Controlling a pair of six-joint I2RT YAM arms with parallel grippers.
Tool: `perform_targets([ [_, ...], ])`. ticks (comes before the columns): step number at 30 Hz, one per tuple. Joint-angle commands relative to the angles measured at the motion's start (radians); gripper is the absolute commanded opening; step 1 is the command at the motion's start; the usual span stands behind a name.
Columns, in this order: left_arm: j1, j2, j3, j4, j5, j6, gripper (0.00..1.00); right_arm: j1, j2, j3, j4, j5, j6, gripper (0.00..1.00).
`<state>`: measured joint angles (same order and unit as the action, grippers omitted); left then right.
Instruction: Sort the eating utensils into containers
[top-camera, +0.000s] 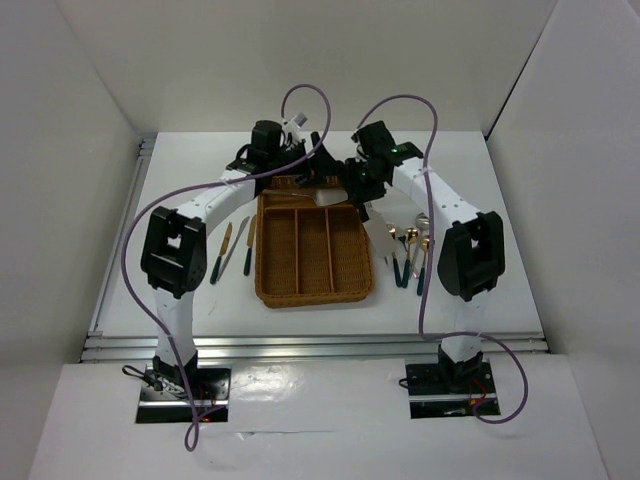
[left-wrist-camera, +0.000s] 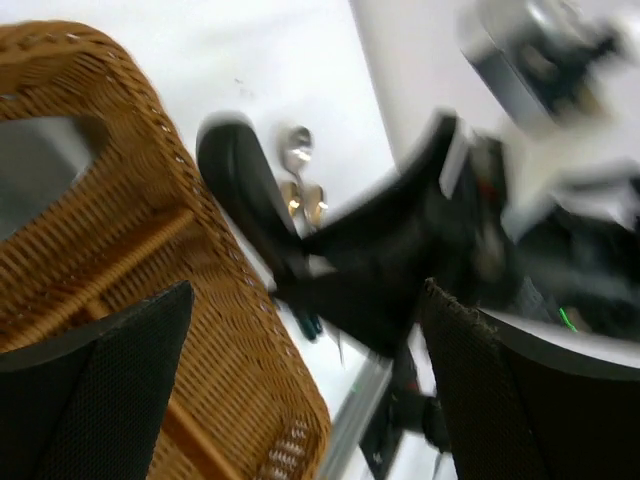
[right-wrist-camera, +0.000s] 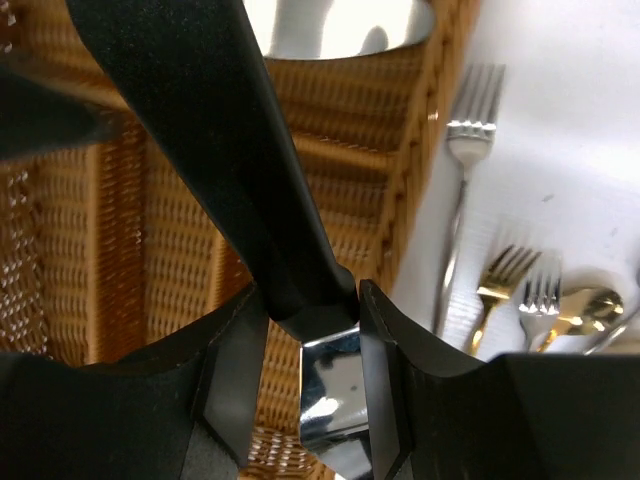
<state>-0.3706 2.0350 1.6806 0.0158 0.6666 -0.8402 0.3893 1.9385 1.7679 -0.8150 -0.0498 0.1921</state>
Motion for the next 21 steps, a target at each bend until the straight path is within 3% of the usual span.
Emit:
perform_targets([
  [1, -0.025, 0.033, 0.024, 0.026, -0.150, -0.028, 0.99, 0.036, -0.021, 0.079, -0.013, -0.001, 0.015, 0.00],
  [9, -0.034, 0.033, -0.009, 0.046, -0.281, -0.077, 0.91, 0.083, -0.001, 0.146, -0.039, -0.012, 0.033, 0.00],
  [16, -0.010, -0.018, -0.139, 0.157, -0.214, -0.119, 0.91, 0.083, 0.019, 0.157, -0.059, 0.011, 0.043, 0.00],
  [21, 0.021, -0.068, -0.177, 0.133, -0.176, -0.070, 0.91, 0.083, 0.028, 0.157, -0.069, 0.034, 0.043, 0.00],
])
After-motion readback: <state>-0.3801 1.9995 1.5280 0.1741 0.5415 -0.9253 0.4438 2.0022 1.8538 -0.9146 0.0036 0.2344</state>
